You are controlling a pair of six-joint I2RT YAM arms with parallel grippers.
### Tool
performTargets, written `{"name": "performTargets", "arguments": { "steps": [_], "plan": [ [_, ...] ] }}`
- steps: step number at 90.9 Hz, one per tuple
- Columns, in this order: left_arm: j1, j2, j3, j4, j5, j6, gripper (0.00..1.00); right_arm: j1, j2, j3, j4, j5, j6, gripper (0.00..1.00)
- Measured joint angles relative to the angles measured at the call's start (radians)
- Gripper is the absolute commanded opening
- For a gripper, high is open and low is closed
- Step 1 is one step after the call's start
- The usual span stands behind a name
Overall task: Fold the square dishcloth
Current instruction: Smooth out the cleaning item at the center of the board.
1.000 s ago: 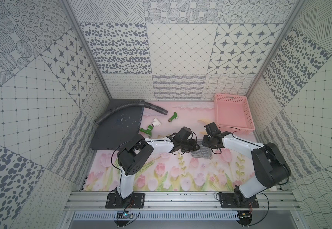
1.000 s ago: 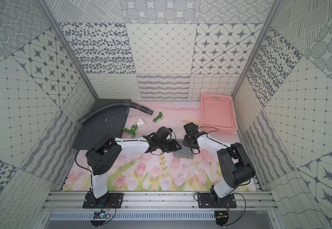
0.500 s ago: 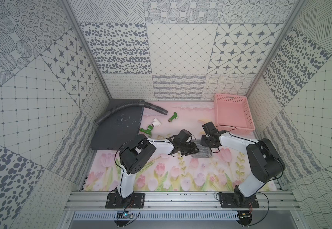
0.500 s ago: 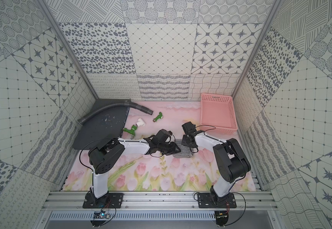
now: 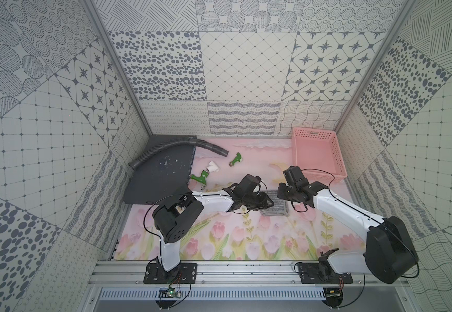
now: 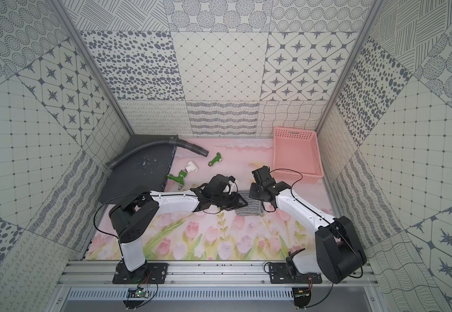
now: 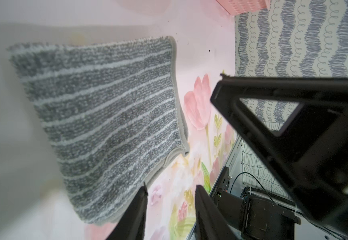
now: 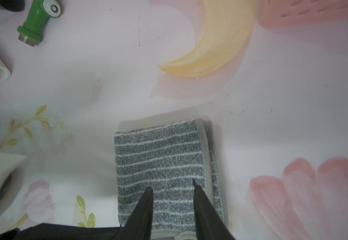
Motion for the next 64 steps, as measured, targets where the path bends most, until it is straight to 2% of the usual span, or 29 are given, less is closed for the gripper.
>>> {"name": "performTargets", "arguments": {
  "steps": [29,64],
  "plan": [
    [-0.007,0.041,-0.024,0.024,0.008,-0.018,0.35,0.02,-0.034,-0.139,-0.036,0.019,0.067,0.31],
    [-0.007,0.09,-0.062,0.108,0.026,-0.049,0.34,0.016,0.085,-0.154,0.016,0.055,0.068,0.19]
  ]
}}
